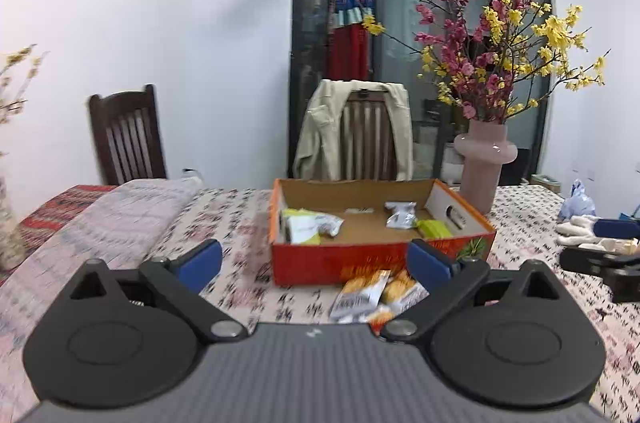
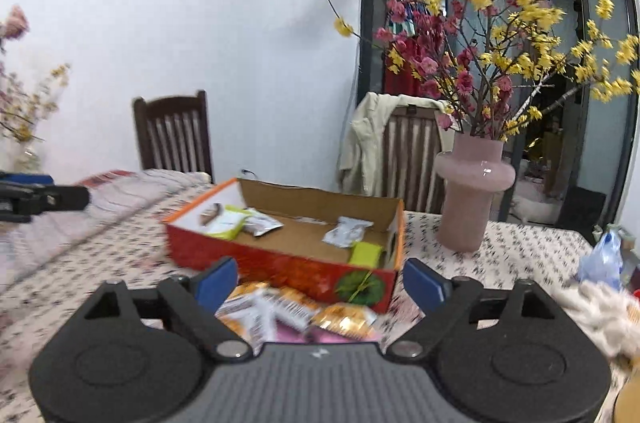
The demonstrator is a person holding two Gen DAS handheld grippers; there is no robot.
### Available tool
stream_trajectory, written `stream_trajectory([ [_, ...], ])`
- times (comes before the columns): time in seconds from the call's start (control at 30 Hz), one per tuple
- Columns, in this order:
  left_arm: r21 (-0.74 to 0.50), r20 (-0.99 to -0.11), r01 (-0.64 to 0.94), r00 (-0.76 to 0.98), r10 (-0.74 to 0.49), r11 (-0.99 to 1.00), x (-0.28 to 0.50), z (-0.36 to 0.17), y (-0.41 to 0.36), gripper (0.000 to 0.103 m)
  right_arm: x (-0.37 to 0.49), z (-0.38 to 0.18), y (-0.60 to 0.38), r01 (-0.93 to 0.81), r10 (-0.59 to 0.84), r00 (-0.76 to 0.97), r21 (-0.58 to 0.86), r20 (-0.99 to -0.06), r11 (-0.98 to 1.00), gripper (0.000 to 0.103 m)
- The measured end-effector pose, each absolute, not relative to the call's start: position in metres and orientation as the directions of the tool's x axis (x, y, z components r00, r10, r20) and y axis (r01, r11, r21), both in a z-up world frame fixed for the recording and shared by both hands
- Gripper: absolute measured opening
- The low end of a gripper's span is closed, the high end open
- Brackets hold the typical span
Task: Organize snacks
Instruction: 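Move both grippers back over the snack pile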
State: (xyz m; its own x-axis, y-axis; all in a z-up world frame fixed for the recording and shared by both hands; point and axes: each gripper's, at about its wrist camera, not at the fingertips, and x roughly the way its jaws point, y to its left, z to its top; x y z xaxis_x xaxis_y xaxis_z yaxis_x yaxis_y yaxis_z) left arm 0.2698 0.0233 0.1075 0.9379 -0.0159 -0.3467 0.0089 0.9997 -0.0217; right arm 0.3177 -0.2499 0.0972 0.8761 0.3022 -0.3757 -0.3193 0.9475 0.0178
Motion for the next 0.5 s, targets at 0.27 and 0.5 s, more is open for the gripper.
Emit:
stream_trajectory([
  [0.27,-0.045,-0.392,-0.013,0.92,-0.006,0.999,0.203,0.068,0.011,0.103,0.224,0.059,-0.265,-0.307,0.308,0.877,0.063,-0.37,0.95,0.097],
  [0.5,-0.027,-0.51,-0.041,0.86,0.022,0.999,0.171,0.028,0.008,0.103,0.173,0.02,-0.27,-0.299,0.314,0.84,0.104,-0.442,0.948,0.097],
])
